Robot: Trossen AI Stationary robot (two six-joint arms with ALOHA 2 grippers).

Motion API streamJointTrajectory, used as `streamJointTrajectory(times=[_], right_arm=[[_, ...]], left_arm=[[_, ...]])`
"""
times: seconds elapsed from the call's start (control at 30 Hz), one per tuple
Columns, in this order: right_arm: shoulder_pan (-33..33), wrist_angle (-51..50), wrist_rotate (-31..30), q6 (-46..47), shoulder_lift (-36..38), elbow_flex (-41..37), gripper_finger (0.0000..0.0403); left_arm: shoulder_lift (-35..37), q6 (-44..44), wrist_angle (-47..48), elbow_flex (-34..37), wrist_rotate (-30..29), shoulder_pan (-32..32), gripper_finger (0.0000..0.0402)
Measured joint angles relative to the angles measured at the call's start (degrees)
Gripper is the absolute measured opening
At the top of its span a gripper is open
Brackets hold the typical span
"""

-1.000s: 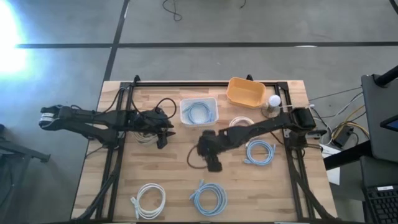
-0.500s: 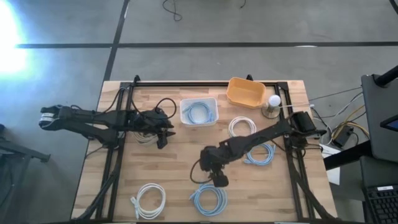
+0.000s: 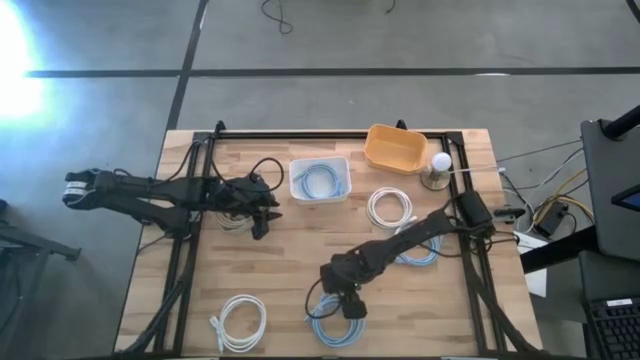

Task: Sort HDMI cables
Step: Put the bottom blue HDMI cable into the white bin

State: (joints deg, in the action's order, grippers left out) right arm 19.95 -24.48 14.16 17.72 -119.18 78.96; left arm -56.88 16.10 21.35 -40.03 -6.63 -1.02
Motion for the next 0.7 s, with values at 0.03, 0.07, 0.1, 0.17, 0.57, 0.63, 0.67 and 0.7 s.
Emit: streamJointTrajectory(times=[0.03,0.07,0.1,0.17,0.57,0.63,0.67,0.7], right_arm=[[0.05,0.07,0.11,0.6,-0.37,0.04,0.0185],[0.15,0.18,0.51,1.35,-0.65,0.1,0.0185],[0.23,0.26,0.87,1.68,-1.07,0.19,0.0184],[0.75,0.3,1.01,1.78,-1.51,0.26,0.018],[1.41,0.45,-2.61,1.67,-1.54,0.55,0.0045],[1.13,-0.14,-2.07,1.57,-1.14,0.87,0.0023],[1.0,-0.9,-1.69,1.4,-0.83,1.21,0.0019],[0.84,-2.05,-1.45,1.06,-0.56,1.53,0.0018]], left_arm=[[0.0,0.0,0.08,0.0,0.02,0.0,0.017],[0.0,-0.02,0.12,0.0,0.02,0.0,0.017],[0.0,-0.39,0.08,0.0,0.02,-0.02,0.017],[0.0,-1.81,0.17,0.0,-0.01,-0.02,0.017],[0.0,-6.21,0.01,0.0,-1.07,-0.02,0.017],[0.0,-6.55,-0.45,0.0,-1.89,0.0,0.017],[0.0,-6.67,-0.44,0.0,-2.56,0.0,0.017],[0.0,-6.85,-0.43,0.0,-3.17,0.0,0.017]])
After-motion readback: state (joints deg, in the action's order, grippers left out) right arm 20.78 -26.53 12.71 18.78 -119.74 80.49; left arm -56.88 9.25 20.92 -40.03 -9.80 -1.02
